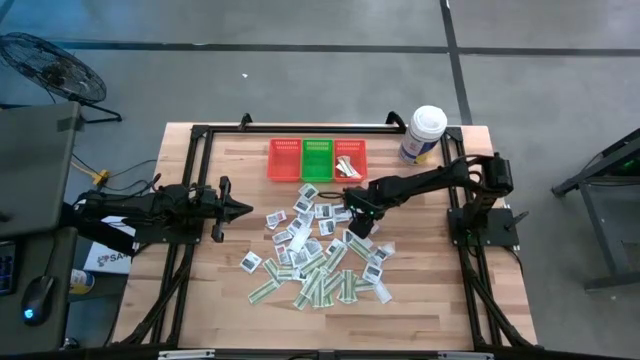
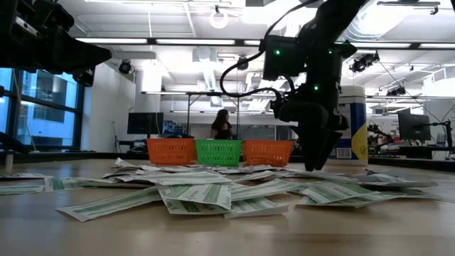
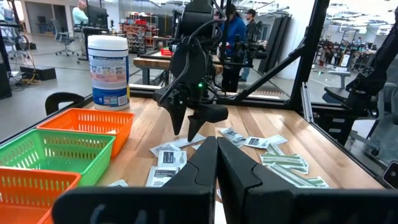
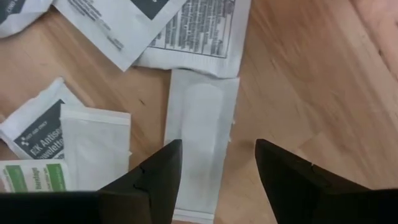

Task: Pick & Place First Aid Supplies
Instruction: Put the bandage pack into the right orange bin

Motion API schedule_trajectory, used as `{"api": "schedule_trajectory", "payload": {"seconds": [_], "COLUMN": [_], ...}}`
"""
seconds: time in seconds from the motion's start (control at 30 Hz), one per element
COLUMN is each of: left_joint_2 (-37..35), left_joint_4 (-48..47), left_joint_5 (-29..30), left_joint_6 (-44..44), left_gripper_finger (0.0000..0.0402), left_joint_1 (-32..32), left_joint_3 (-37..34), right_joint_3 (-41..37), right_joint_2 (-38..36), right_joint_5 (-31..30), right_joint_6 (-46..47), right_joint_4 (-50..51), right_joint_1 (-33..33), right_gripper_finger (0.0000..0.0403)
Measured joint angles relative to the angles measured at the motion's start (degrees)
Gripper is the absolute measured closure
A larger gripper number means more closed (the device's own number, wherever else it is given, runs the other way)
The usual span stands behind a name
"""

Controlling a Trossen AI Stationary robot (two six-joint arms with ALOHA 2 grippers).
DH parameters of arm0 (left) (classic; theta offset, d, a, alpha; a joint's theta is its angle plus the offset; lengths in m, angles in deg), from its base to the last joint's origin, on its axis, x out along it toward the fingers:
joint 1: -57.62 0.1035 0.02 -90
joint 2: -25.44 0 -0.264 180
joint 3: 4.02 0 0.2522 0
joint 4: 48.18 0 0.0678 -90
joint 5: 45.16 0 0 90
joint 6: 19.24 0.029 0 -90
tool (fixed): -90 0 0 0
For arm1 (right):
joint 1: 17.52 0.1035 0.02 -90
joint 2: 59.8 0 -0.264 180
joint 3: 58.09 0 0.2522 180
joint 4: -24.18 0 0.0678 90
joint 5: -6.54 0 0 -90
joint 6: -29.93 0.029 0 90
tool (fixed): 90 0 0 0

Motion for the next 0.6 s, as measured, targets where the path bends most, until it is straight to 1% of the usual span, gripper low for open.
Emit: {"api": "schedule_trajectory", "payload": {"seconds": [0.23, 0.4, 0.6], "left_joint_2": [0.0, 0.0, 0.0], "left_joint_4": [0.0, 0.0, 0.0], "left_joint_5": [0.0, 0.0, 0.0], "left_joint_6": [0.0, 0.0, 0.0], "left_gripper_finger": [0.0400, 0.0400, 0.0400], "left_joint_1": [0.0, 0.0, 0.0], "left_joint_3": [0.0, 0.0, 0.0], "right_joint_3": [0.2, 0.2, 0.1], "right_joint_2": [2.3, 2.4, 2.5], "right_joint_5": [1.2, 0.5, 0.8], "right_joint_6": [-0.2, 0.0, 0.1], "right_joint_4": [-1.3, -1.8, -1.9], "right_joint_1": [0.3, 0.7, 0.7], "right_gripper_finger": [0.0223, 0.0232, 0.0260]}}
